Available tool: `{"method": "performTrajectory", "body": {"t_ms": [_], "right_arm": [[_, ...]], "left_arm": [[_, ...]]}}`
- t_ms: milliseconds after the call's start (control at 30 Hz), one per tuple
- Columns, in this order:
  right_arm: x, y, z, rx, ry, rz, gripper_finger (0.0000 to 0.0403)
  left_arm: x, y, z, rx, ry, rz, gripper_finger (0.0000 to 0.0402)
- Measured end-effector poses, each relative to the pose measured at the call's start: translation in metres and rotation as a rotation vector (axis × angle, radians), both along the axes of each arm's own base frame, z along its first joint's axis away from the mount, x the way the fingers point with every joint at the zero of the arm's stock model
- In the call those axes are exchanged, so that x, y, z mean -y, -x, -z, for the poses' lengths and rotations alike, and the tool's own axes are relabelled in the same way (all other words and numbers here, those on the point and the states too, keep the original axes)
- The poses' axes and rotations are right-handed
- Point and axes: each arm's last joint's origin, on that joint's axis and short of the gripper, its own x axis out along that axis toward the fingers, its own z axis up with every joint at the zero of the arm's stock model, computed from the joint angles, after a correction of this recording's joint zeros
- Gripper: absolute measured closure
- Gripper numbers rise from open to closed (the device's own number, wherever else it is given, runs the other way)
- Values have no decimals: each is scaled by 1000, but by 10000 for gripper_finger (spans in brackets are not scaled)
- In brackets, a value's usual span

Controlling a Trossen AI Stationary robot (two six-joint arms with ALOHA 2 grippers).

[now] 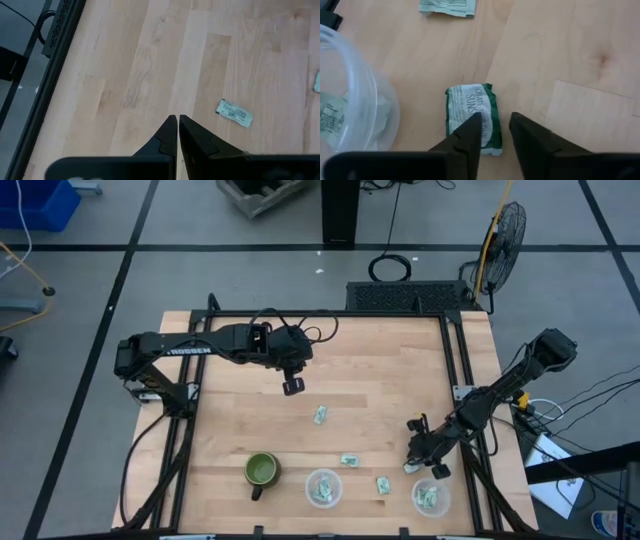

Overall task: Pick and place Stevia / Truvia into bins
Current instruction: Put the dark green truvia packet into the right transparent container

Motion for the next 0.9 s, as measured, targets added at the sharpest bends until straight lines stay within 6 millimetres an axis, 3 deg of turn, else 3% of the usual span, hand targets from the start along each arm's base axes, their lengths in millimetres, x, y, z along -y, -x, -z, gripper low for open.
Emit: {"method": "performTrajectory", "body": {"t_ms": [300,600,700,900], "right_arm": [[-5,-5,-4,59,-61,-8,392],[-8,-14,-14,233,-43,-31,402],[-9,-20,-25,301,2,-15,402],[-27,-40,-81,345,-11,-35,402]], "left_arm": [[0,0,0,0,0,0,376],[0,0,0,-7,-19,29,376],[0,0,0,-8,-22,33,376],[0,0,0,-8,-23,35,376]]}}
